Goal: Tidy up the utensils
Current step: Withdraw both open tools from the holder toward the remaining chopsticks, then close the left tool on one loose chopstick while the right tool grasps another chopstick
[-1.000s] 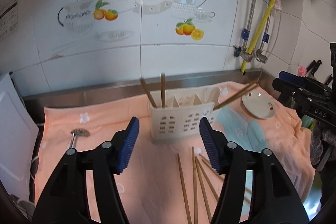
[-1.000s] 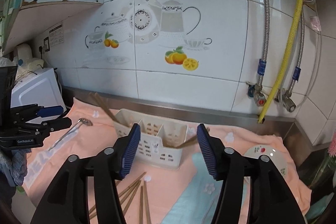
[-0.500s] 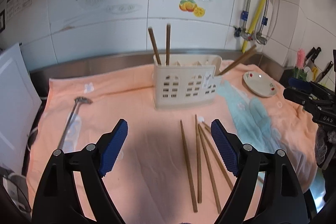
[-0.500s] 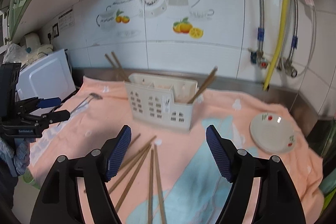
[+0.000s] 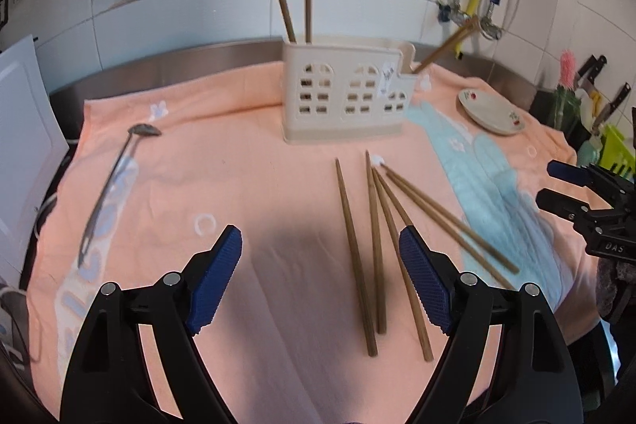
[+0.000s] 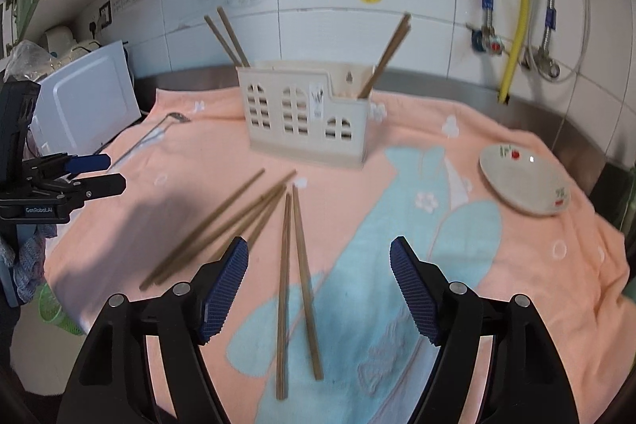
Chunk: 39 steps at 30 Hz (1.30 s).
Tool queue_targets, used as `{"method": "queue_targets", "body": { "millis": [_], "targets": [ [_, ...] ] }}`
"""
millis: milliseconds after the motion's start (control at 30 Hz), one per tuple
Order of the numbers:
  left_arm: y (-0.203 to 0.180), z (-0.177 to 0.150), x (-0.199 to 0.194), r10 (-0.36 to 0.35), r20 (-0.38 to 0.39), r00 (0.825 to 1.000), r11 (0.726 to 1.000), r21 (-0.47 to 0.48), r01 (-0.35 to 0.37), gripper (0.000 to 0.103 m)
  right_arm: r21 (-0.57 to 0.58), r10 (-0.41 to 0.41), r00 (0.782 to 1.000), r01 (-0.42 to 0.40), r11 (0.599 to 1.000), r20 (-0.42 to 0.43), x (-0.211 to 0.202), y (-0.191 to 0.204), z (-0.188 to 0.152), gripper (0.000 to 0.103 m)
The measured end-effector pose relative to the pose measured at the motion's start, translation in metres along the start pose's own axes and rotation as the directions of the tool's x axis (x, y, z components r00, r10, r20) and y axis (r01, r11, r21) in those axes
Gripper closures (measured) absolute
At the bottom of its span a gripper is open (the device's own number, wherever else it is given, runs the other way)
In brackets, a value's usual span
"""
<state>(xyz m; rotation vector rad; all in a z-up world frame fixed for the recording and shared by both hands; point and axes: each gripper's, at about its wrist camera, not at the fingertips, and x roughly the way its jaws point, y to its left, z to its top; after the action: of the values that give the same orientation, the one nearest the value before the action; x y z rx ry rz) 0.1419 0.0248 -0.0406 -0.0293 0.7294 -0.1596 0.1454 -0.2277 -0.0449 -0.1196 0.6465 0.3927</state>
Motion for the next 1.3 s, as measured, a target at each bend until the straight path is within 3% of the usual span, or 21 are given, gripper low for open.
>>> {"method": "queue_targets", "body": {
  "millis": [233,367,467,800,1300],
  "targets": [
    [-0.009,-0.024,0.012,-0.010,-0.043,0.999,1.000,0.020,0.010,0.027,0.047,0.001,0.999,0.002,0.999,-0.046,0.011,-0.009,-0.022,0.032],
    [-0.013,-0.039,0.023,-0.022,-0.086,0.996,1.000,0.009,0.023,0.044,0.067,0.004,0.998,0.001,0.998,-0.063,0.016,-0.012,-0.030,0.032],
    [-0.015,-0.046,0.032,-0.030,-0.110,0.993,1.000,-0.011,0.029,0.049,0.072,0.002,0.997,0.004,0.997,-0.074,0.019,-0.013,-0.036,0.032],
    [-0.025,-0.050,0.053,-0.069,-0.157,0.985,0.997,-0.047,0.062,0.083,0.083,0.000,0.996,0.008,0.997,-0.093,0.024,-0.017,-0.044,0.036],
    [-0.027,-0.050,0.080,-0.036,-0.194,0.980,0.995,-0.103,0.016,0.091,0.090,0.012,0.994,-0.003,0.996,-0.104,0.032,-0.018,-0.045,0.044]
  ]
}}
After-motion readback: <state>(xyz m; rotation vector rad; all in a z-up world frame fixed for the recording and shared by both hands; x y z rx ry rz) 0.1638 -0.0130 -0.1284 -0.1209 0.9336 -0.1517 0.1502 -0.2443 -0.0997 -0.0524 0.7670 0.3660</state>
